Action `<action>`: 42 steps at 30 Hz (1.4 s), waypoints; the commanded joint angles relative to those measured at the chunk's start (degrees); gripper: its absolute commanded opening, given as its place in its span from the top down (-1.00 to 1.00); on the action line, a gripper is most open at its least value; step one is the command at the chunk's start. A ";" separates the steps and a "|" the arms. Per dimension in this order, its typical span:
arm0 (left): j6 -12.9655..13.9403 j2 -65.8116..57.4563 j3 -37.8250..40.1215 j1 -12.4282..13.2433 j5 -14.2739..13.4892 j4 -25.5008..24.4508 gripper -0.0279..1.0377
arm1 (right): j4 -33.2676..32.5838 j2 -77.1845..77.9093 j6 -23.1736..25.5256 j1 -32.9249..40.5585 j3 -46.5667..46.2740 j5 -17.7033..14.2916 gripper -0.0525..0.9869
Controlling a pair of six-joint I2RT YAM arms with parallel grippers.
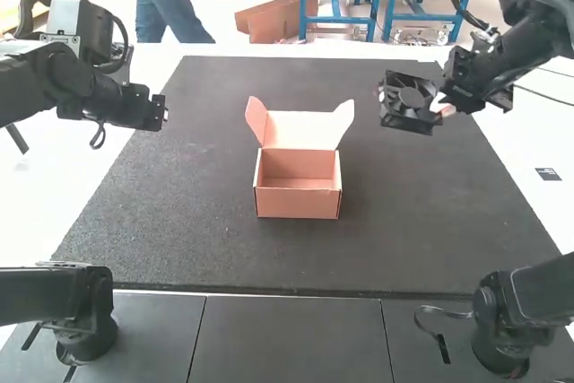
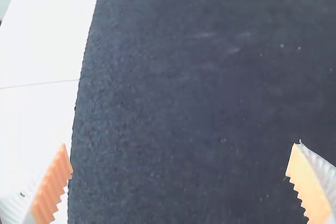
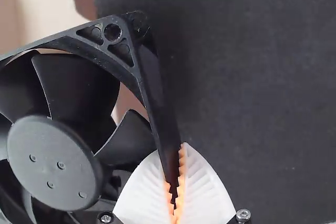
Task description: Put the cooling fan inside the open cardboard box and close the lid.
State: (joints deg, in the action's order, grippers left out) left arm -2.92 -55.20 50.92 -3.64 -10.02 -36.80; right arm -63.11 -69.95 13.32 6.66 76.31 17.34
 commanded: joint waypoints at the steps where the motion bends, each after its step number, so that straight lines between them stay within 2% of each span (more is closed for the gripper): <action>1: -0.77 0.80 0.06 0.04 0.44 0.67 -0.87 | 0.01 1.49 7.60 6.18 1.65 0.76 0.93; 7: -0.69 0.80 0.15 -0.05 0.44 0.76 -0.87 | 2.73 0.08 17.09 20.24 0.24 -3.37 0.93; 9: -0.60 0.71 0.15 -0.05 0.44 0.76 -0.87 | 3.70 -0.97 19.55 25.25 -0.11 -3.54 0.92; 11: -0.60 0.80 0.24 -0.05 0.44 0.76 -0.87 | 4.49 -2.56 21.57 29.73 0.06 -3.81 0.93; 14: -0.60 0.80 0.32 -0.05 0.44 0.85 -0.87 | 5.81 -5.02 21.92 33.42 0.77 -3.90 0.93; 22: -0.51 0.80 0.41 -1.02 0.53 0.85 -0.87 | 9.85 -13.37 23.42 35.97 2.88 -9.78 0.93; 29: -0.77 0.80 0.41 -4.01 0.53 1.82 -0.87 | 12.31 -20.22 26.32 35.80 5.42 -10.14 0.93; 31: -0.86 0.71 0.41 -4.80 0.53 2.26 -0.87 | 13.10 -22.24 26.76 35.80 6.13 -11.19 0.93; 33: -0.86 0.71 0.41 -4.97 0.53 2.43 -0.88 | 13.37 -24.18 27.20 35.80 6.74 -12.07 0.93; 36: -0.95 0.71 0.41 -5.06 0.53 2.43 -0.88 | 14.33 -26.81 27.46 35.80 7.45 -15.59 0.93; 42: -0.95 0.80 0.76 -5.15 0.44 1.73 -0.88 | 14.60 -30.77 26.67 34.83 7.45 -17.70 0.93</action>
State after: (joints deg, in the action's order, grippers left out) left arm -3.29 -55.20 50.83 -8.32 -9.85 -35.07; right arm -48.93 -100.55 39.55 41.91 81.67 2.07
